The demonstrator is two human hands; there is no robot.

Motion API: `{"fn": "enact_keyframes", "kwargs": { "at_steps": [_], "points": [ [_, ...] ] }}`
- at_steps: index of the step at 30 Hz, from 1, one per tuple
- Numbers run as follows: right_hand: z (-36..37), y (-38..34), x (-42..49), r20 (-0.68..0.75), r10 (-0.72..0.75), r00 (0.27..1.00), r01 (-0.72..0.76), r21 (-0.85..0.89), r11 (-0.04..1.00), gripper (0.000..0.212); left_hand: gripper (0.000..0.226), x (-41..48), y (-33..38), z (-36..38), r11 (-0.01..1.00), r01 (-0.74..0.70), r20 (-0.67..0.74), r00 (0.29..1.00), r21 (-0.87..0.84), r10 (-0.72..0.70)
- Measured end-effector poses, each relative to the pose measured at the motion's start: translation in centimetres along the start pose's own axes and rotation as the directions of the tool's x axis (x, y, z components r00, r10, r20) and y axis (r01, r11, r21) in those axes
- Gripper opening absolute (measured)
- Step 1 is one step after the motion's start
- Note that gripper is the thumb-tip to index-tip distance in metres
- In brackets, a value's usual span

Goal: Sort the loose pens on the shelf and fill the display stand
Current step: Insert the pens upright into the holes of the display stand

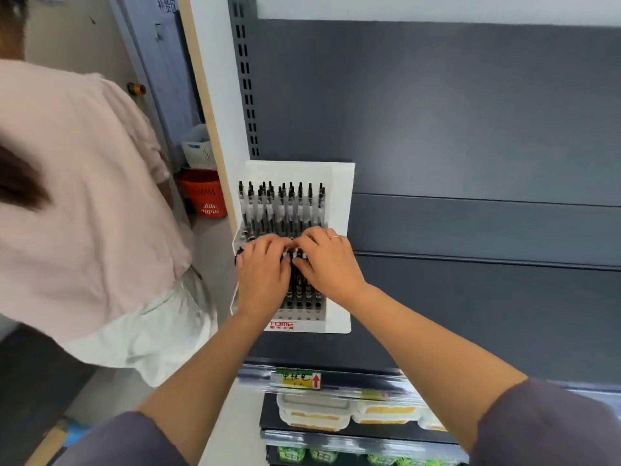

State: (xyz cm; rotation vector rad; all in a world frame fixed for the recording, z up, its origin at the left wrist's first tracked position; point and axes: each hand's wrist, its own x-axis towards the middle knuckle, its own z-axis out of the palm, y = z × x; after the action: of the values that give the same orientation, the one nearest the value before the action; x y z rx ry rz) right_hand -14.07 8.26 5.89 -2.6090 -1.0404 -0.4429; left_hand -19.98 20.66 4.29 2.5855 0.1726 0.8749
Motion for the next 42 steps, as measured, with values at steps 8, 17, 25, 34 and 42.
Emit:
{"fn": "enact_keyframes", "kwargs": {
  "at_steps": [8, 17, 25, 34, 42],
  "points": [
    [-7.8, 16.0, -11.9, 0.012, 0.217, 0.976, -0.216, -0.079, 0.973, 0.028, 0.016, -0.1, 17.0, 7.9, 0.954, -0.25, 0.143, 0.951, -0.167, 0.274],
    [-18.8, 35.1, -32.1, -0.033, 0.586, 0.81, -0.57, -0.282, 0.772, 0.027, 0.02, -3.8, 39.1, 20.1, 0.838, -0.508, 0.312, 0.778, -0.198, 0.545],
    [-23.0, 47.5, -40.1, -0.033, 0.782, 0.622, -0.764, -0.244, 0.597, 0.029, 0.021, -4.4, 53.0, 30.1, 0.758, -0.603, 0.436, 0.629, -0.248, 0.643],
    [-23.6, 61.9, -40.7, 0.096, 0.852, 0.515, -0.827, -0.206, 0.523, 0.03, 0.043, -2.4, 62.4, 44.5, 0.828, -0.523, 0.765, 0.443, -0.203, 0.468],
    [-22.9, 70.4, -41.2, 0.233, 0.885, 0.404, -0.896, -0.096, 0.434, 0.031, 0.044, -1.9, 66.6, 51.5, 0.883, -0.447, 0.821, 0.444, -0.143, 0.358]
  ]
}}
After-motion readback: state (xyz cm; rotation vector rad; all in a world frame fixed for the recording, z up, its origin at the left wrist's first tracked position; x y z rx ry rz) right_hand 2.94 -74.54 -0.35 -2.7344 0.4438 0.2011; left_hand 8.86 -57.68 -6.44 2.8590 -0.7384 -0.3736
